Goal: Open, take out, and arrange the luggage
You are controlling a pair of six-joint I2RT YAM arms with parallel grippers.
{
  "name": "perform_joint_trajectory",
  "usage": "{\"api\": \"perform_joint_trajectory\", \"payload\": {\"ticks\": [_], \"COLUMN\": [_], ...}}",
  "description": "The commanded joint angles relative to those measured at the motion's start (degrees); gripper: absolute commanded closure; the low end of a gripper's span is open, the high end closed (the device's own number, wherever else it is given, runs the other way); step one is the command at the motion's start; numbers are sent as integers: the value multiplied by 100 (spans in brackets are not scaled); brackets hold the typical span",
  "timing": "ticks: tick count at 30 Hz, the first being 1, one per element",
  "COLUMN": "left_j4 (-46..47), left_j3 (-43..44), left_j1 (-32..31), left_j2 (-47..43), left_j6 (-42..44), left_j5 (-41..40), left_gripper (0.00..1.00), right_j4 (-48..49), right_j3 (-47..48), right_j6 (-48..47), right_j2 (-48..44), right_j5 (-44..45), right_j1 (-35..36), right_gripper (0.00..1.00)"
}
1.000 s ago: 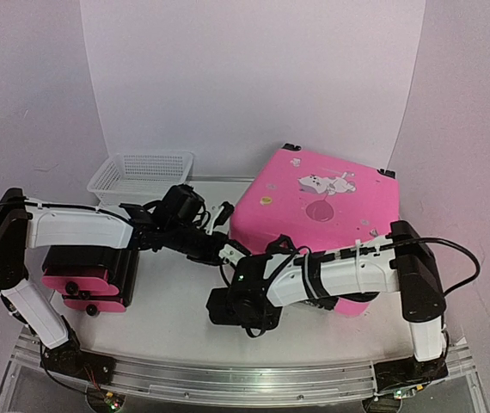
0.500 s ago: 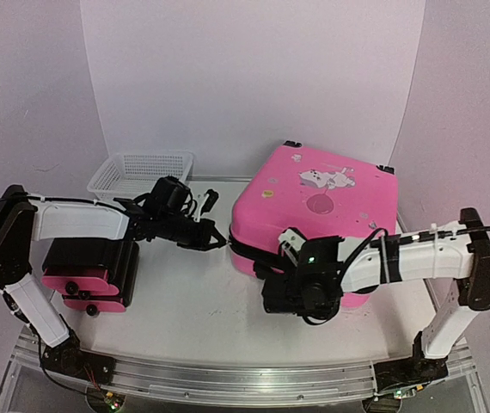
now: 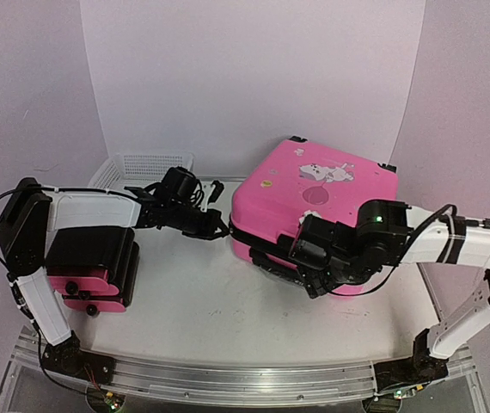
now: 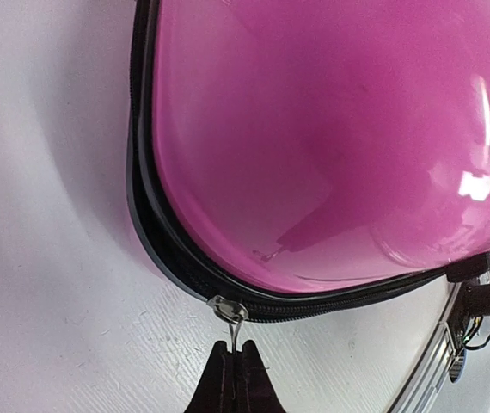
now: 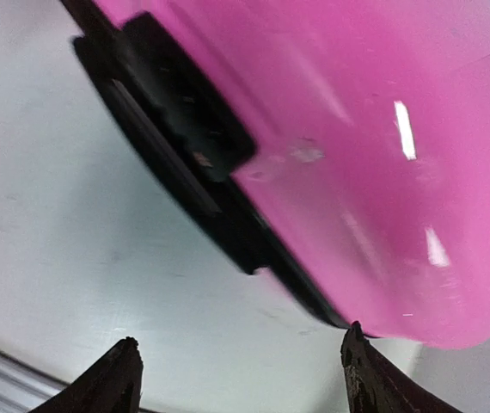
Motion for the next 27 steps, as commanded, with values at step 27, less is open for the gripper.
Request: {"api": "perform_joint_trajectory", "payload": {"ticks": [27], "left_j4": [328], "left_j3": [-202], "left_j1": [-499], "left_j2": [-757], "left_j6": [-33], "left_j5": [187], "left_gripper": [100], "right_j4": [1483], "right_j3": [1001], "right_j6": [-4669], "right_j2": [2137], "right_j5": [-1013], "right_j1": [-672], "right_gripper": [26]}}
